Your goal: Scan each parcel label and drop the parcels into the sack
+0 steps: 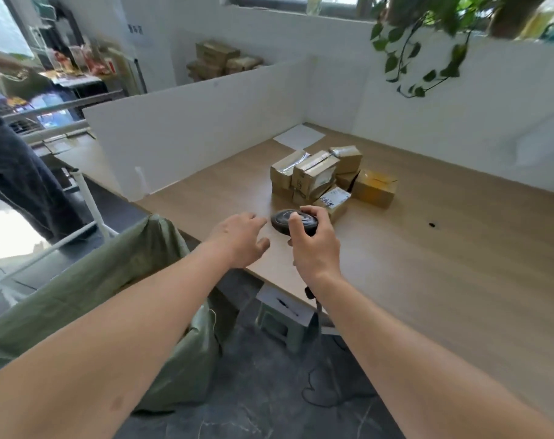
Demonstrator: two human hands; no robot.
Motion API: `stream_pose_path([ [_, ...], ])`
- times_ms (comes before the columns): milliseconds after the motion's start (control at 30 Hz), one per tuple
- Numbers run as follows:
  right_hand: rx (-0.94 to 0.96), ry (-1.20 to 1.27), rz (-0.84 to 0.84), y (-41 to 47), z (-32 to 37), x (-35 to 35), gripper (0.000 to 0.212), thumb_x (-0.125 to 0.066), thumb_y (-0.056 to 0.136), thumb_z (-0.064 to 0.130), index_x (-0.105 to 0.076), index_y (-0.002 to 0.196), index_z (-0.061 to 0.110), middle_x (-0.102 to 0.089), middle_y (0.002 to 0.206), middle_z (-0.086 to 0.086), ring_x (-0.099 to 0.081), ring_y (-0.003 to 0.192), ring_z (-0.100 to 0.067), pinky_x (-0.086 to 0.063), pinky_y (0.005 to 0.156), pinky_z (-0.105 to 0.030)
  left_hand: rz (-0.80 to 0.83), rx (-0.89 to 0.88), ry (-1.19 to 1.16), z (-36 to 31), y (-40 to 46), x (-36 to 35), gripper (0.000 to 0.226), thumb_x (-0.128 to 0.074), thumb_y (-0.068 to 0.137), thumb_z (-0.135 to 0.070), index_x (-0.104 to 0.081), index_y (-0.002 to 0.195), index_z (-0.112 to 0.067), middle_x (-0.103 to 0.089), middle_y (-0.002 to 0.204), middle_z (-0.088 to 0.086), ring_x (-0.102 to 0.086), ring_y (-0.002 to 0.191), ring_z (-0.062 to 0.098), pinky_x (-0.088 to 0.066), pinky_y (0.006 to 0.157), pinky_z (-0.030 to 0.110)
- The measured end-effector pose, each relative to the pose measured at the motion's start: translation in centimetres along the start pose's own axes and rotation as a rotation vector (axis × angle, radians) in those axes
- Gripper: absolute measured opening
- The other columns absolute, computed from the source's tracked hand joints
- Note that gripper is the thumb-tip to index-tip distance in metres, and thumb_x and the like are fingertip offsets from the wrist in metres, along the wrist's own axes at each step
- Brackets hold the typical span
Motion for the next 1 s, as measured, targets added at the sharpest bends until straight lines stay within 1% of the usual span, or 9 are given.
stream_pose_path([
  [100,0.012,-0.007,-0.019,1.7,-0.2,4.8,0.048,-0.049,0.080,0.076,-0.056,0.118,0.049,-0.069,0.108,0.012,-0.072,0.096,-0.023,-0.065,0.079,-0.059,-0.018,-0.052,0.023,-5.0,2.5,0.8,0.056,-0.053,0.104,-0.047,-0.047,0.152,-0.020,-0.052,0.150,0.004,-0.051,0.136,0.028,-0.046,0.111,0.046],
  [167,0.022,-0.012,-0.044,3.0,-0.5,7.8,0.044,-0.050,0.082,0.074,-0.057,0.117,0.049,-0.071,0.107,0.010,-0.072,0.094,-0.024,-0.065,0.078,-0.059,-0.027,-0.065,0.025,-7.8,4.4,1.0,0.054,-0.052,0.104,-0.049,-0.050,0.150,-0.021,-0.053,0.147,0.003,-0.052,0.133,0.028,-0.048,0.108,0.046],
  [300,0.005,-0.016,-0.102,5.7,-1.7,12.6,0.033,-0.051,0.083,0.071,-0.056,0.111,0.053,-0.071,0.103,0.011,-0.071,0.092,-0.023,-0.065,0.076,-0.059,-0.011,-0.101,0.021,-12.2,8.1,0.9,0.050,-0.051,0.102,-0.052,-0.054,0.144,-0.026,-0.053,0.145,0.001,-0.055,0.131,0.031,-0.051,0.103,0.047],
  [367,-0.010,-0.017,-0.130,7.0,-2.3,14.4,0.036,-0.052,0.082,0.071,-0.058,0.111,0.051,-0.072,0.103,0.011,-0.072,0.093,-0.023,-0.064,0.076,-0.059,0.000,-0.118,0.024,-13.9,10.2,0.5,0.047,-0.051,0.102,-0.052,-0.055,0.141,-0.027,-0.054,0.143,0.002,-0.056,0.129,0.032,-0.051,0.100,0.045],
  [500,-0.041,-0.022,-0.180,10.6,-3.7,17.0,0.040,-0.051,0.082,0.072,-0.059,0.113,0.048,-0.072,0.104,0.012,-0.073,0.095,-0.022,-0.065,0.076,-0.059,0.030,-0.133,-0.007,-16.2,14.7,-0.7,0.048,-0.051,0.103,-0.052,-0.054,0.144,-0.029,-0.052,0.146,0.001,-0.055,0.131,0.030,-0.050,0.101,0.044],
  [667,-0.092,-0.048,-0.225,16.2,-6.3,17.9,0.038,-0.049,0.082,0.074,-0.056,0.112,0.052,-0.069,0.104,0.017,-0.073,0.096,-0.020,-0.065,0.079,-0.058,0.110,-0.142,-0.008,-16.4,21.9,-3.7,0.051,-0.050,0.104,-0.052,-0.052,0.147,-0.025,-0.051,0.146,0.003,-0.055,0.130,0.030,-0.050,0.103,0.046],
  [733,-0.113,-0.064,-0.237,19.0,-7.4,17.6,0.041,-0.047,0.081,0.076,-0.055,0.113,0.052,-0.068,0.105,0.018,-0.073,0.097,-0.019,-0.065,0.079,-0.057,0.138,-0.153,0.000,-16.1,25.3,-4.9,0.051,-0.051,0.103,-0.052,-0.052,0.146,-0.024,-0.051,0.145,0.003,-0.056,0.128,0.030,-0.051,0.102,0.047],
  [867,-0.164,-0.082,-0.264,25.1,-9.4,16.2,0.051,-0.045,0.078,0.078,-0.056,0.118,0.048,-0.070,0.110,0.012,-0.073,0.098,-0.021,-0.066,0.079,-0.056,0.196,-0.184,0.015,-15.4,32.2,-7.3,0.054,-0.054,0.103,-0.051,-0.048,0.150,-0.026,-0.049,0.150,0.003,-0.056,0.129,0.030,-0.053,0.101,0.048],
  [1000,-0.240,-0.083,-0.295,30.6,-11.9,14.5,0.043,-0.047,0.077,0.077,-0.057,0.111,0.053,-0.070,0.106,0.015,-0.074,0.097,-0.021,-0.065,0.081,-0.056,0.262,-0.197,0.007,-14.2,38.1,-10.2,0.056,-0.054,0.102,-0.051,-0.046,0.151,-0.026,-0.047,0.151,0.003,-0.055,0.129,0.028,-0.053,0.100,0.045],
])
Point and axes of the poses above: each hand's wrist, its own y-axis towards the middle knuckle, its own x-axis out of the back of the hand, z = x × y, the point moved 7 cm from there along y, towards the middle knuckle
